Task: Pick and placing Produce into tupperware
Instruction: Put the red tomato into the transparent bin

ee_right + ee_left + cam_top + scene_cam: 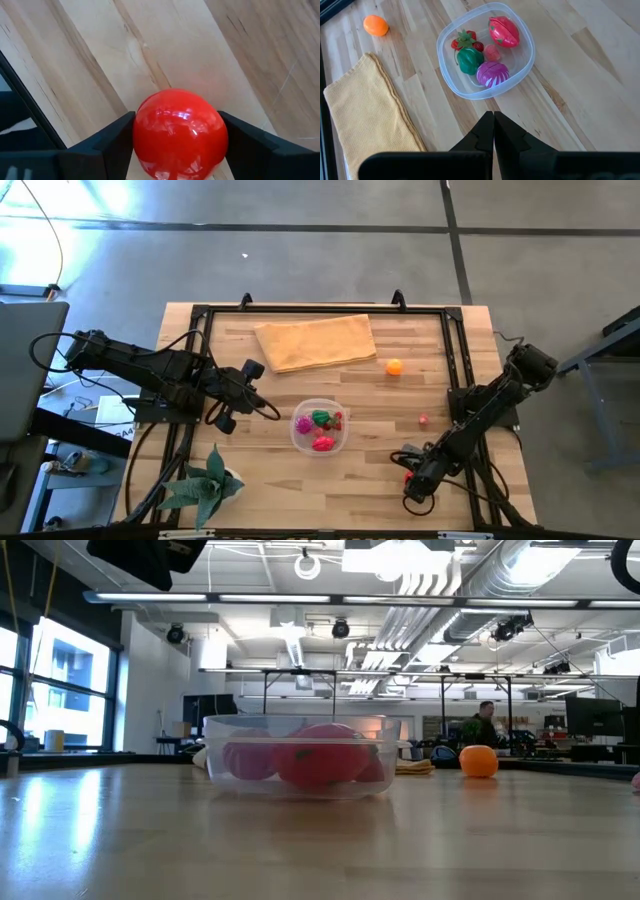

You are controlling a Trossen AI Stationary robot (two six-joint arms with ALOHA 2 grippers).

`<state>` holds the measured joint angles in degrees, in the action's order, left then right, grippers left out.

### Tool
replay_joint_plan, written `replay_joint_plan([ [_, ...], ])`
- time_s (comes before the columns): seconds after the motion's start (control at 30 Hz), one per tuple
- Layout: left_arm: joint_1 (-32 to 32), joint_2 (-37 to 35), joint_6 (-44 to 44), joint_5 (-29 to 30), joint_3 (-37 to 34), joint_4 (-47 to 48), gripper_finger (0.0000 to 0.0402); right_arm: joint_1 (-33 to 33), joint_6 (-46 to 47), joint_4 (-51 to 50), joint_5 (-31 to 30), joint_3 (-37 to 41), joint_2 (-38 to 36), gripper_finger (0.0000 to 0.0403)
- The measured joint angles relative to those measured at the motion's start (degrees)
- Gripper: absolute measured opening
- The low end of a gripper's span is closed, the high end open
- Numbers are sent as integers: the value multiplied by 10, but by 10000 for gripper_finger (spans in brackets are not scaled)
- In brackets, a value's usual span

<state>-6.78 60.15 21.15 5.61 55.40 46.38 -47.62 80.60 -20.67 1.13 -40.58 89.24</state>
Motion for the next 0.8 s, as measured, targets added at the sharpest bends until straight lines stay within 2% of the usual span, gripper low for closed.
replay_joint_plan([
  [0.17,0,0,0,0,0,0,3,7,-42,-28,3,-29,4,250],
  [0.37,0,0,0,0,0,0,3,43,-136,-71,-10,-97,4,250],
  [0.6,0,0,0,0,0,0,3,105,-291,-183,-42,-223,3,250],
  [0.8,0,0,0,0,0,0,3,184,-441,-247,-85,-342,2,250],
])
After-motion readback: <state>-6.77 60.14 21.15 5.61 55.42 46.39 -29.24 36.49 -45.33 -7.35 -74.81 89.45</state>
